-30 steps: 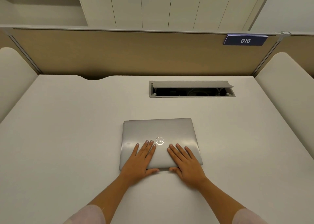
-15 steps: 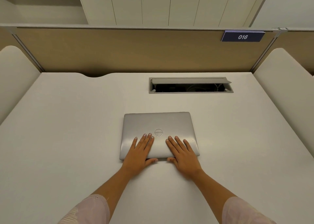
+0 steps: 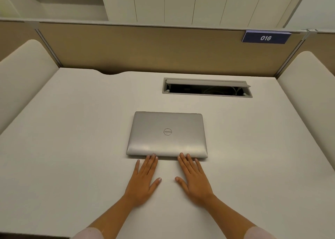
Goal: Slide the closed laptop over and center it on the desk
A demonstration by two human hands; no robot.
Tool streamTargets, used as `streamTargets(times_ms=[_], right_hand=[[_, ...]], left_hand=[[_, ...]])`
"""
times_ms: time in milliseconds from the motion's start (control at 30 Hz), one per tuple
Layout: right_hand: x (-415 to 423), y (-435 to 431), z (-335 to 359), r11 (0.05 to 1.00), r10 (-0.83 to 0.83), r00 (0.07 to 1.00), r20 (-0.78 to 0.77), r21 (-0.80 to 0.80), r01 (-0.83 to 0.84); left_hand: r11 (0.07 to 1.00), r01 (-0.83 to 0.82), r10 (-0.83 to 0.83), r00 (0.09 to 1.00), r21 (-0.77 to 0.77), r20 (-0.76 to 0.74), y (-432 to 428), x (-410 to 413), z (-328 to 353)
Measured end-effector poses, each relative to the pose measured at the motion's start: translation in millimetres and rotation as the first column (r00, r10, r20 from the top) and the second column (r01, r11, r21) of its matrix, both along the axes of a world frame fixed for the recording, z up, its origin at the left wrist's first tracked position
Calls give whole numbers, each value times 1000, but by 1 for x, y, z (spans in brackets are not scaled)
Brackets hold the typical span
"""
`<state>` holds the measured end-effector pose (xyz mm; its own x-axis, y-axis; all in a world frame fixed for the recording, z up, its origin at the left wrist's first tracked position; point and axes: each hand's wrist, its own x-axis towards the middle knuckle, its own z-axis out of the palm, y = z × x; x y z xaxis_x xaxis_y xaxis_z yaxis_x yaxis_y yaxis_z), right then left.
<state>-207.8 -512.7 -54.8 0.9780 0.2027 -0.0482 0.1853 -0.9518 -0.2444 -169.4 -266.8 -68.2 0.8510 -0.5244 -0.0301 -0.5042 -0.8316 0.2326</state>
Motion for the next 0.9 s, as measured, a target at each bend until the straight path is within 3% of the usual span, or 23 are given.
streamTargets(times_ms=[333,767,900], right_hand=[[-54,8,-7,994,109,993,-52,-1,-109],[-77,19,-12,1000,27,996,-83,16,-26],[-70,24,-9,999,13,999,-33,47,-11]], left_hand=[[1000,-29,29,999,4,-35,1,-48,0],[999,-18,22,995,38,-94,5,-72,-1],[1000,-15,14,999,-20,-47,6,-65,7]])
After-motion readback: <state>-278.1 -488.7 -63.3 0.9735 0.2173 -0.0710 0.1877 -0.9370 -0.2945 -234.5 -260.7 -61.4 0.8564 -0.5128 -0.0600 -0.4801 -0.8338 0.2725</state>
